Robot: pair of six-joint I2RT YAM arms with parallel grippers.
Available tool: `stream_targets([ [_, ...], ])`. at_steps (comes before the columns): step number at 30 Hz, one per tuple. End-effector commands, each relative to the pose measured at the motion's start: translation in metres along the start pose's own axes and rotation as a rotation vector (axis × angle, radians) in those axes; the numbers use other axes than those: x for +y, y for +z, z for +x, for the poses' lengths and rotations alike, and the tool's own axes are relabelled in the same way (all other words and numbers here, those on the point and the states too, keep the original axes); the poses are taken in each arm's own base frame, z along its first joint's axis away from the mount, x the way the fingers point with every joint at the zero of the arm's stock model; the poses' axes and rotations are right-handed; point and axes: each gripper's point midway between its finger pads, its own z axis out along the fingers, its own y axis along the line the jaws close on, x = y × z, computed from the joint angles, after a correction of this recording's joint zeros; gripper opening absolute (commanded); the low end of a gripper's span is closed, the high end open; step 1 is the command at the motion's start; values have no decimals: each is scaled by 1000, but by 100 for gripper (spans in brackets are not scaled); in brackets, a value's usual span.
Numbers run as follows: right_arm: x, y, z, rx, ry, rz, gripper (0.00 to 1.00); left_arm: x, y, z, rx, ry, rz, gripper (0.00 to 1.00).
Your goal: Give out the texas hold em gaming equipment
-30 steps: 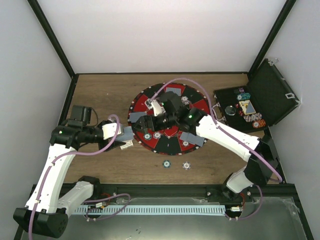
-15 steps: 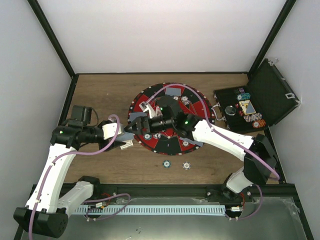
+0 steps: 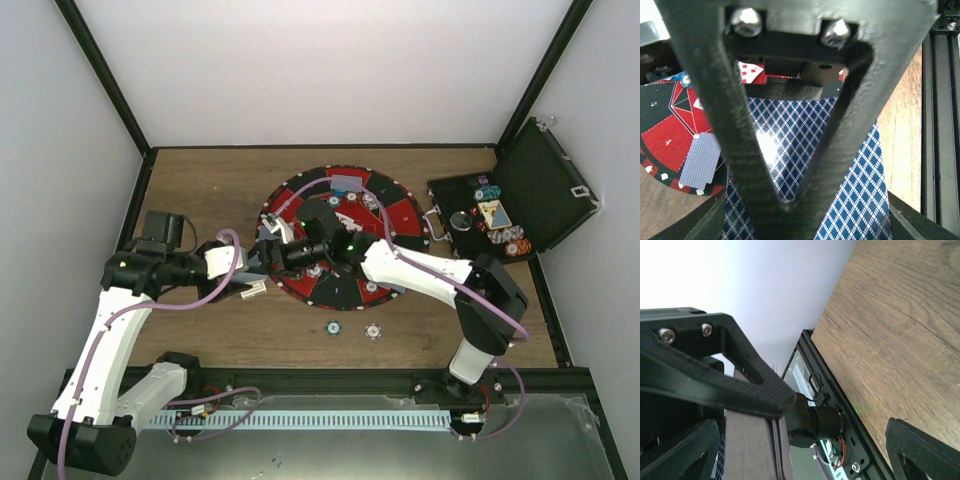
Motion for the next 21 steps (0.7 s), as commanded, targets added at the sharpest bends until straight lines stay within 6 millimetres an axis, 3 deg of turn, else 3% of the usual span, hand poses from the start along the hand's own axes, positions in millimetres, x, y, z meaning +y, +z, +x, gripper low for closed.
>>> stream_targets([
  [1,22,8,-13,-12,-26,-63,92,-1,-1,-6,-34,14,1,13],
  [7,6,10,-13,-2,-5,-27,86,-1,-2,-7,-32,19,-2,13],
  [15,-32,-18,-9,-25,52,27,74,-1,-3,-9,-39,21,-2,13],
  [21,-31,-31,-8,-39,41,34,67,0,-3,-9,-38,21,-2,13],
])
